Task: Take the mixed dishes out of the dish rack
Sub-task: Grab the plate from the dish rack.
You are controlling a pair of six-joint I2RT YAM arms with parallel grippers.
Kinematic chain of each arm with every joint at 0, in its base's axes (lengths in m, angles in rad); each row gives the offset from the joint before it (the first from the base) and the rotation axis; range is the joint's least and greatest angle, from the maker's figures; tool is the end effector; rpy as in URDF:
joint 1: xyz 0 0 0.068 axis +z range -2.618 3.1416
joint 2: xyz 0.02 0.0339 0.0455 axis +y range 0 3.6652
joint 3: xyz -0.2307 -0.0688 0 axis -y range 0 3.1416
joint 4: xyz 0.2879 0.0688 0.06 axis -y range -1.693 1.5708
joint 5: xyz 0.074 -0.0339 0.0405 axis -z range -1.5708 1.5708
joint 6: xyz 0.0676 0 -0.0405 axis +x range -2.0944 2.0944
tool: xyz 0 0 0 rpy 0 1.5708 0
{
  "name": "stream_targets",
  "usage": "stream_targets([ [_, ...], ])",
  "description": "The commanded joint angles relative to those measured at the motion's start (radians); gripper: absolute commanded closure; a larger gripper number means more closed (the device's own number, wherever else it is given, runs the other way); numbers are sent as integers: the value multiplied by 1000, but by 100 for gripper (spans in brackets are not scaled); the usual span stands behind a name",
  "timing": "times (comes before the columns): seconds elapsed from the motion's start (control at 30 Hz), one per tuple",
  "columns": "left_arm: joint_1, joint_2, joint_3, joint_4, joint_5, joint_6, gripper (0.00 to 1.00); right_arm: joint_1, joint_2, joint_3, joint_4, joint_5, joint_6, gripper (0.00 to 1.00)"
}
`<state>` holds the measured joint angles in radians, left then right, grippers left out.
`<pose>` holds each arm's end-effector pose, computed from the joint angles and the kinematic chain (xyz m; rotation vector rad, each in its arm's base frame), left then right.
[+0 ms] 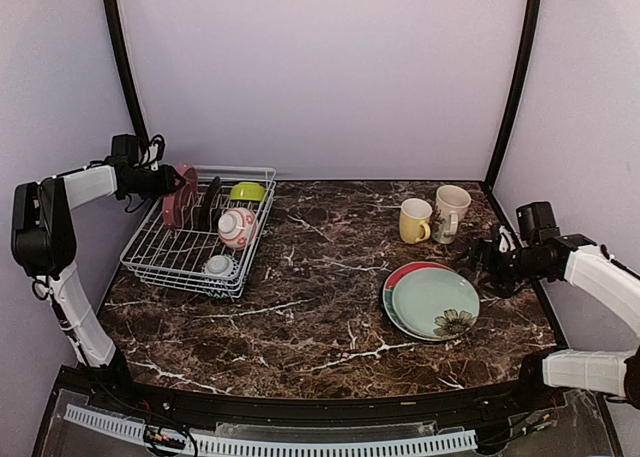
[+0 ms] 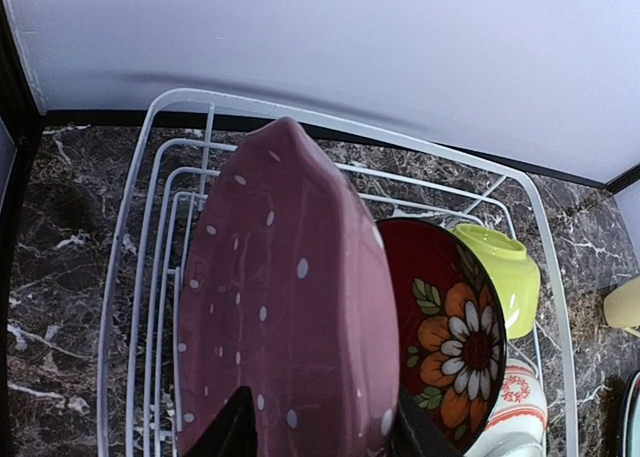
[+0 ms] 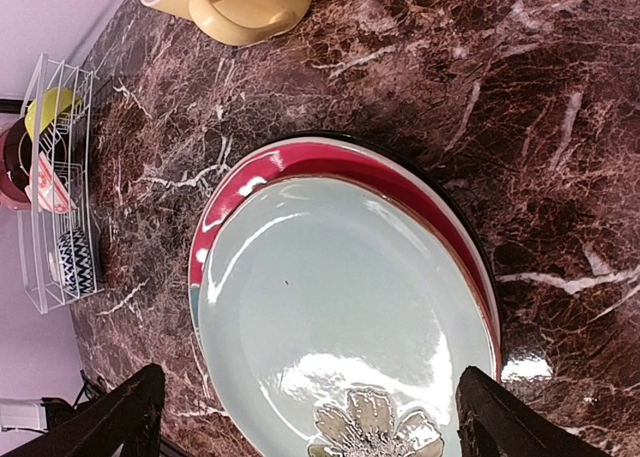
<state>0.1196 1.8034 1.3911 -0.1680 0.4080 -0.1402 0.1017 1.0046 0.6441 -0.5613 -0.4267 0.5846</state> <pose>0.4746 0.0300 0.2030 -0.0397 2.1303 -0.4498 0.2645 0.0551 0.1548 0.4300 2.5244 0.8101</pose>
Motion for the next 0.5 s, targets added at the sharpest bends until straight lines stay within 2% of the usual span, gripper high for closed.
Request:
stream_targets([
  [0.0, 3, 20, 42, -86, 17, 37, 62, -7, -13, 19, 30, -1, -8, 1],
  [0.47, 3, 6, 66, -117, 27, 70, 87, -8, 71, 72, 43, -20, -24, 1],
])
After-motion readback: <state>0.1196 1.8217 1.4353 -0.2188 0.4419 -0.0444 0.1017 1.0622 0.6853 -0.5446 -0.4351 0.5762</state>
